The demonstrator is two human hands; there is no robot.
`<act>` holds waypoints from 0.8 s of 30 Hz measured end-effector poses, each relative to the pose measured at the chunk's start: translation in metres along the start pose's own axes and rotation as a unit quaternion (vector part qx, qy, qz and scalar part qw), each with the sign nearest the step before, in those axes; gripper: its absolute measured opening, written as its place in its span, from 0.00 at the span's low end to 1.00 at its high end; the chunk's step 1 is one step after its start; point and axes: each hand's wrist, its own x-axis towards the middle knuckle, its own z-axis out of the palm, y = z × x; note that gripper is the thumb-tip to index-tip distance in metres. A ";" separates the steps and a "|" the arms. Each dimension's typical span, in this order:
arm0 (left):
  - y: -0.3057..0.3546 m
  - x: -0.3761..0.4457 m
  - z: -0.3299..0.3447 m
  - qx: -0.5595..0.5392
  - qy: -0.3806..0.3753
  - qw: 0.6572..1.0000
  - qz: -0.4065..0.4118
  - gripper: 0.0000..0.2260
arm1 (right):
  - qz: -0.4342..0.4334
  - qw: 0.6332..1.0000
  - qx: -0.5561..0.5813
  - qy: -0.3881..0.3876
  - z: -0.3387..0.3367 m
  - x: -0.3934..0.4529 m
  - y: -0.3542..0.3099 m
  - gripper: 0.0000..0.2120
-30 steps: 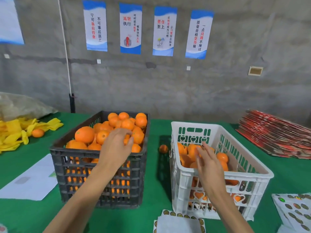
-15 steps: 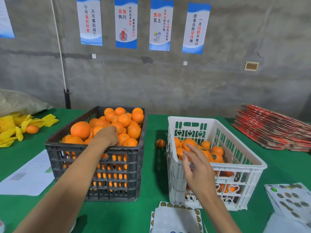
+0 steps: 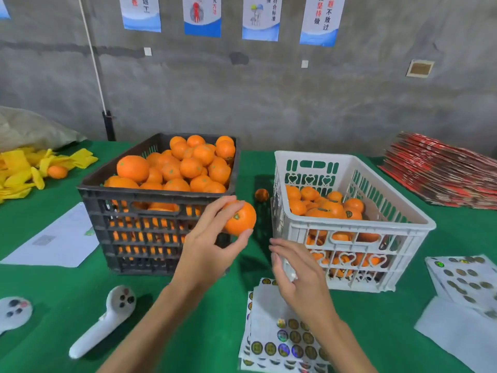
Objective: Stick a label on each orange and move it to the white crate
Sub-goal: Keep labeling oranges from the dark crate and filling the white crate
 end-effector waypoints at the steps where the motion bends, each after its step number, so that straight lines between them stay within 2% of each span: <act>1: 0.002 -0.015 0.004 -0.008 -0.022 1.000 -0.008 0.21 | 0.009 1.000 0.004 -0.011 0.002 -0.010 0.000 0.11; 6: 0.002 -0.085 0.033 -0.104 -0.107 0.976 -0.157 0.22 | 0.085 0.990 0.014 -0.111 0.005 -0.062 0.003 0.12; 10: 0.002 -0.118 0.048 -0.200 -0.169 0.900 -0.348 0.20 | 0.156 0.951 0.058 -0.261 0.006 -0.099 0.009 0.09; 12: -0.002 -0.131 0.054 -0.238 -0.180 0.866 -0.401 0.20 | 0.182 0.931 0.066 -0.308 0.008 -0.111 0.010 0.16; 14: -0.005 -0.138 0.057 -0.257 -0.176 0.854 -0.417 0.19 | 0.178 0.922 0.059 -0.339 0.008 -0.115 0.010 0.23; 16: -0.008 -0.140 0.058 -0.270 -0.167 0.849 -0.422 0.18 | 0.151 0.922 0.041 -0.355 0.009 -0.116 0.010 0.26; 19: -0.011 -0.143 0.058 -0.298 -0.136 0.841 -0.430 0.17 | 0.136 0.926 0.031 -0.352 0.010 -0.115 0.010 0.22; 22: -0.012 -0.145 0.062 -0.316 -0.110 0.840 -0.427 0.16 | 0.163 0.925 0.050 -0.338 0.013 -0.115 0.009 0.16; 24: -0.014 -0.144 0.065 -0.320 -0.112 0.839 -0.425 0.16 | 0.156 0.927 0.040 -0.338 0.016 -0.112 0.010 0.16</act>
